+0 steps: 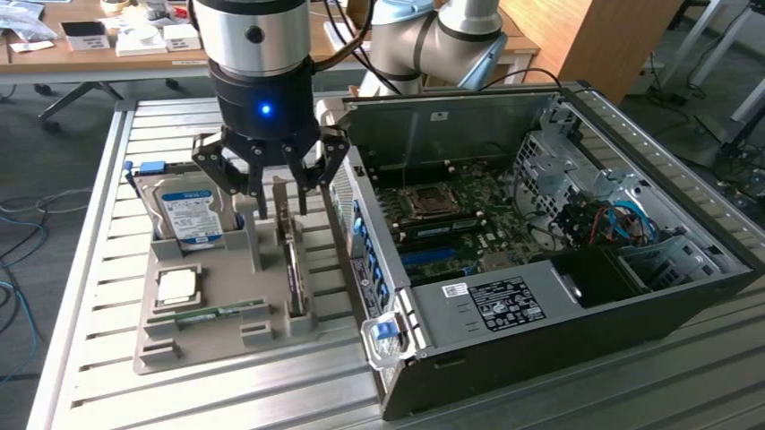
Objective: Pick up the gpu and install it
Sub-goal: 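Pick up the gpu and move the gpu toward the slot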
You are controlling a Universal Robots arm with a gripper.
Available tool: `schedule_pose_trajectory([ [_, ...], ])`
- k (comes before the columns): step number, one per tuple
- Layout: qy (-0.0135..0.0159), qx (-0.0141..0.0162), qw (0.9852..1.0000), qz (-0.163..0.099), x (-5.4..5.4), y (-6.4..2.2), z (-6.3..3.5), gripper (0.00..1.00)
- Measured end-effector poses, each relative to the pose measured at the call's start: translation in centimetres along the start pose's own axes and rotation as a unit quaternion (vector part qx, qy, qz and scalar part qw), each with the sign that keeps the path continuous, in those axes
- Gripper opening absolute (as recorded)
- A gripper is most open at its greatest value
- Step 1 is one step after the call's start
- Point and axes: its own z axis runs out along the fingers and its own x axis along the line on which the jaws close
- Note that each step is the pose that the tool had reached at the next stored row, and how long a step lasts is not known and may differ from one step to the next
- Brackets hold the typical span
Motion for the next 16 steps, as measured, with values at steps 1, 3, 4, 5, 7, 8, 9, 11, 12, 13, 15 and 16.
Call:
schedule_pose_trajectory([
  [1, 0.0, 0.0, 1.0, 0.0, 0.0, -0.01, 0.11, 0.47],
  [3, 0.0, 0.0, 1.0, 0.0, 0.01, -0.02, 0.36, 0.47],
  [4, 0.0, 0.0, 1.0, 0.0, 0.01, -0.02, 0.48, 0.47],
  [5, 0.0, 0.0, 1.0, 0.0, 0.01, -0.03, 0.57, 0.47],
  [7, 0.0, 0.0004, 1.0, 0.0, 0.01, -0.03, 0.71, 0.47],
  [8, 0.0, 0.0007, 1.0, 0.0, 0.01, -0.03, 0.74, 0.47],
  [9, 0.0, 0.0008, 1.0, 0.0, 0.01, -0.04, 0.74, 0.47],
  [11, 0.0, 0.0008, 1.0, 0.0, 0.02, -0.04, 0.74, 0.47],
  [12, -0.0001, 0.0008, 1.0, 0.0, 0.02, -0.03, 0.75, 0.47],
  [13, -0.0001, 0.0008, 1.0, 0.0, 0.02, -0.03, 0.75, 0.47],
  [15, -0.0001, 0.0008, 1.0, 0.0, 0.02, -0.03, 0.75, 0.47],
  [16, -0.0001, 0.0007, 1.0, 0.0, 0.02, -0.03, 0.78, 0.47],
])
